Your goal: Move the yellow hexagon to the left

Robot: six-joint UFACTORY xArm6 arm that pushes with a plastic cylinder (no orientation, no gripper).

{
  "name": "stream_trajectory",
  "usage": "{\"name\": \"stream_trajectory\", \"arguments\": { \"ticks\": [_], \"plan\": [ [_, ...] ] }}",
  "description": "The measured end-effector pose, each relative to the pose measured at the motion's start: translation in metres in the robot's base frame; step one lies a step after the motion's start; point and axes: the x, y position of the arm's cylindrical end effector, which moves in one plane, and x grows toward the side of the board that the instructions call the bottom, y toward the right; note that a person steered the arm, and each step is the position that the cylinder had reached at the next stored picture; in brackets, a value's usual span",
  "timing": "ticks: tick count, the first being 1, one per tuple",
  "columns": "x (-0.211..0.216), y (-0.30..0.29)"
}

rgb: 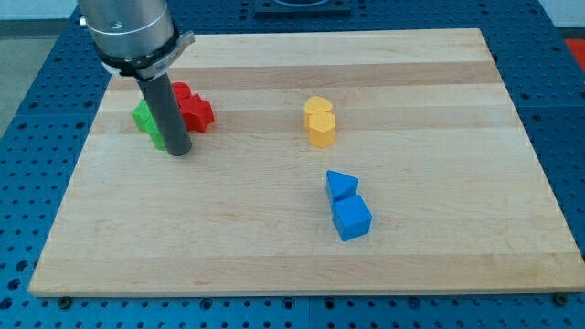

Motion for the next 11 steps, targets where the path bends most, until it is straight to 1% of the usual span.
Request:
{"name": "stream_trajectory", "arguments": {
  "ticks": [1,2,3,4,5,6,7,8,9,10,11],
  "plan": [
    [0.003,0.043],
    [0.007,0.123],
    [0.023,0.189],
    [0.027,0.226],
    [0.0,0.213],
    [-0.03,0.175],
    [-0.037,0.159],
    [-0.032,0.216],
    [-0.039,0.287],
    [-0.063,0.274],
    [-0.07,0.206]
  ]
}}
